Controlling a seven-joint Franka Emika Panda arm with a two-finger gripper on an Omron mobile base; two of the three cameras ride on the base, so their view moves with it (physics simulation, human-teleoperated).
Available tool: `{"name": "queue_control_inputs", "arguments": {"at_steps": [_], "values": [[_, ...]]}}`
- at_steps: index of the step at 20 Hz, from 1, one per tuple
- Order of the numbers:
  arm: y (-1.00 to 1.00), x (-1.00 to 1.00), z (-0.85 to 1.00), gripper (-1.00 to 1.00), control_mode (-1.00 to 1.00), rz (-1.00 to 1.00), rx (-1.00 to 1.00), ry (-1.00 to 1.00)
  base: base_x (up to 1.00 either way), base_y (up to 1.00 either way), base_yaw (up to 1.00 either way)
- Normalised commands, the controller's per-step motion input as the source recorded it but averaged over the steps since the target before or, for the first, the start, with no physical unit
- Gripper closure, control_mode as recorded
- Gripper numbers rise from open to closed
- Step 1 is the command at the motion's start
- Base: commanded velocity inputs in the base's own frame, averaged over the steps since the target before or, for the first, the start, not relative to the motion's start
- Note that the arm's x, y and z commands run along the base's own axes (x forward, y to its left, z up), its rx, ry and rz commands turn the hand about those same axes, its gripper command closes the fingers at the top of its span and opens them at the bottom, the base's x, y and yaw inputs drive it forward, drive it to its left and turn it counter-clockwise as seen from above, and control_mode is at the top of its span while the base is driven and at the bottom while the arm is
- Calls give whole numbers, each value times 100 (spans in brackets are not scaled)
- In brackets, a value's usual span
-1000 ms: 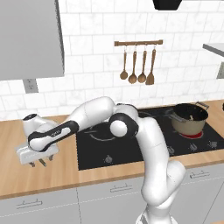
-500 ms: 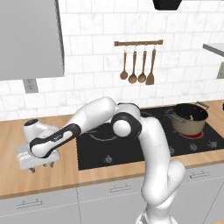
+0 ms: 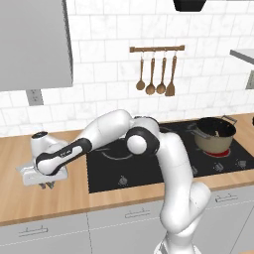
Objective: Put the bell pepper and garlic in the pot. Retrieve the spatula and lightly stir the vegetables in the pot.
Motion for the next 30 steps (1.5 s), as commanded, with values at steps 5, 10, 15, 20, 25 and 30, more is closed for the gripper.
{"name": "queue_control_inputs", "arguments": {"at_steps": [5, 10, 15, 20, 25, 30], "values": [[0, 28, -10, 100, -100, 0, 0, 0, 0, 0, 0], [0, -4, -6, 100, -100, 0, 0, 0, 0, 0, 0], [0, -3, 0, 100, -100, 0, 0, -2, 0, 0, 0], [-20, -24, 21, 100, -100, 0, 0, -13, 0, 0, 0], [-67, -28, 46, 100, -100, -5, 0, -1, 0, 0, 0], [-95, -12, 30, 100, -100, -10, 0, 0, 0, 0, 0]]}}
